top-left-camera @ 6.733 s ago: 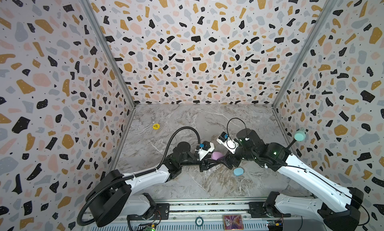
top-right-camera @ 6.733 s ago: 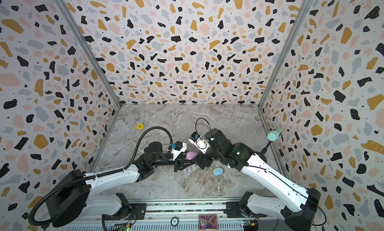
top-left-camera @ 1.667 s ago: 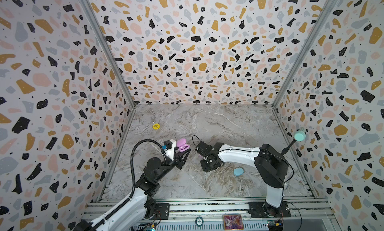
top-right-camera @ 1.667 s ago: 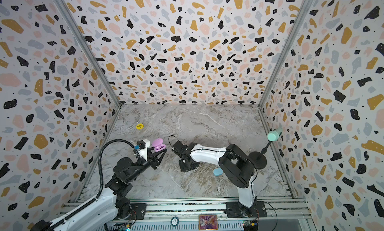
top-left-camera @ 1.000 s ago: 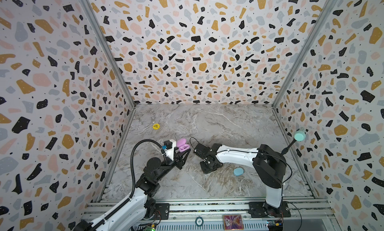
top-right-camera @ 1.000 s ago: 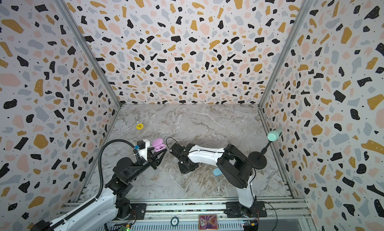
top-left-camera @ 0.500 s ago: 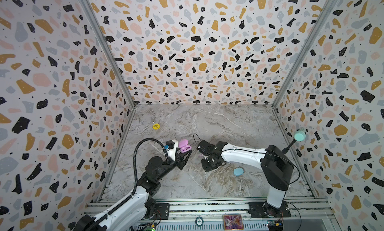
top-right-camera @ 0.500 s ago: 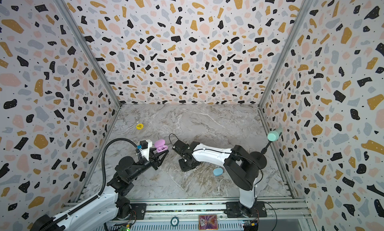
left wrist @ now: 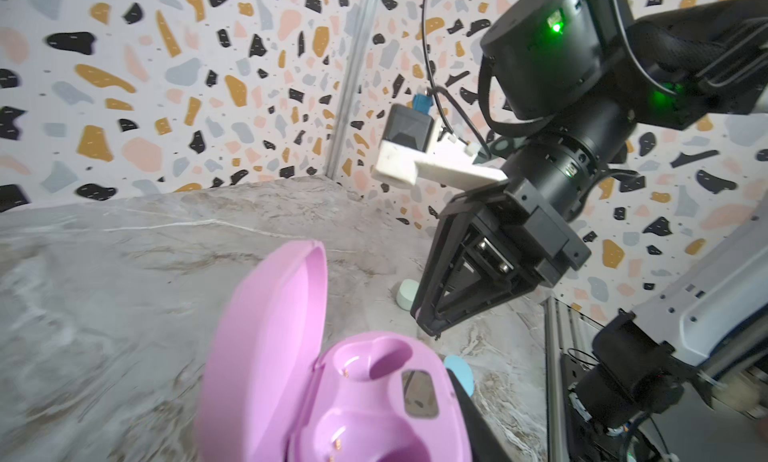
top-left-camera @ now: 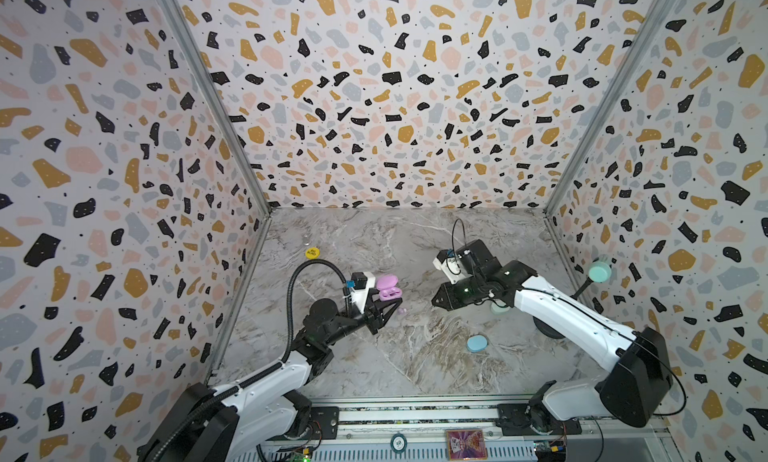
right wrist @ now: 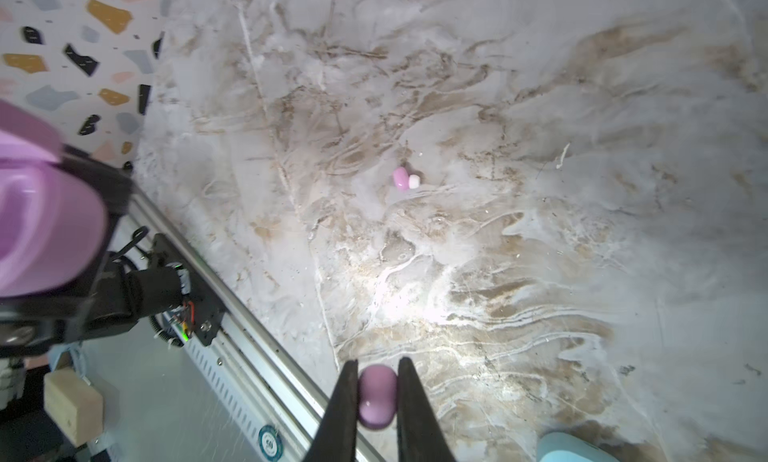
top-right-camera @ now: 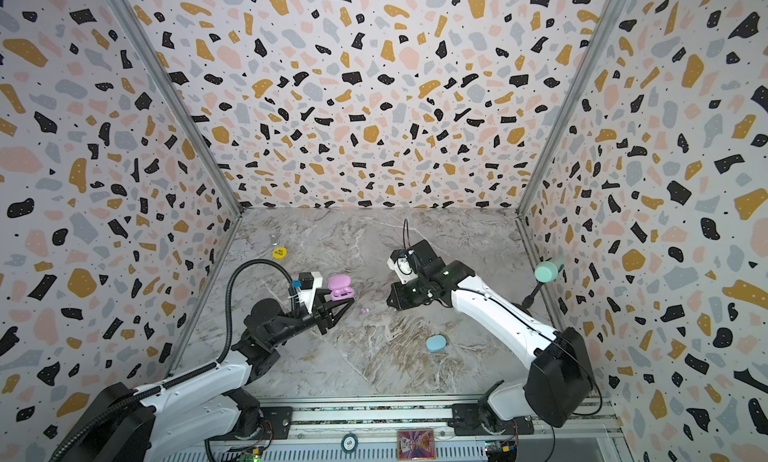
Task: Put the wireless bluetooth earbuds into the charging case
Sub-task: 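Lift the earbud and carry it to the open case in the left gripper, then lower the earbud into a slot of the open pink case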
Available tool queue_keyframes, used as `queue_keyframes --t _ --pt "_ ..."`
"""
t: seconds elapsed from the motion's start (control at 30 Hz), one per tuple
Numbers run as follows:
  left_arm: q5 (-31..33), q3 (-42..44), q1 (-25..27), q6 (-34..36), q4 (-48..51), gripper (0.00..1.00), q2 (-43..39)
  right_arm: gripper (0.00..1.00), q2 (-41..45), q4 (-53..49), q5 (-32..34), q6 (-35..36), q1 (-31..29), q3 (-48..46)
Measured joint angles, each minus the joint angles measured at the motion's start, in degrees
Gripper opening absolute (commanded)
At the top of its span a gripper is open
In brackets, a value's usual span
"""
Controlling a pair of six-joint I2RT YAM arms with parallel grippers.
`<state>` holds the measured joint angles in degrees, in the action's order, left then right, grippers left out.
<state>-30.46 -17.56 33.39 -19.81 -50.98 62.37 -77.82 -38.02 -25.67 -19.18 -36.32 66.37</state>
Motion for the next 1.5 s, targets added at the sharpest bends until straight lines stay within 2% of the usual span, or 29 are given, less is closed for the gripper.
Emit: queue_keyframes --t 0.23,0.6,1.0,1.5 --pt "-5.57 -5.57 3.93 0.26 -4.61 0.36 7.89 0.13 7.43 -3.87 -9.81 5.92 4.98 -0.46" --pt "-10.27 -12.92 8.39 4.79 -4.37 0.36 13.18 0.14 11.72 -8.02 -18.47 10.47 6.49 2.75" --pt "-12.22 -15.04 10.16 11.06 0.24 0.35 13.66 0.15 11.89 -7.8 -23.54 10.49 6.8 5.25" --pt "-12.61 -15.28 10.93 12.37 1.03 0.35 13.27 0.17 11.52 -6.03 -25.16 10.47 6.38 5.25"
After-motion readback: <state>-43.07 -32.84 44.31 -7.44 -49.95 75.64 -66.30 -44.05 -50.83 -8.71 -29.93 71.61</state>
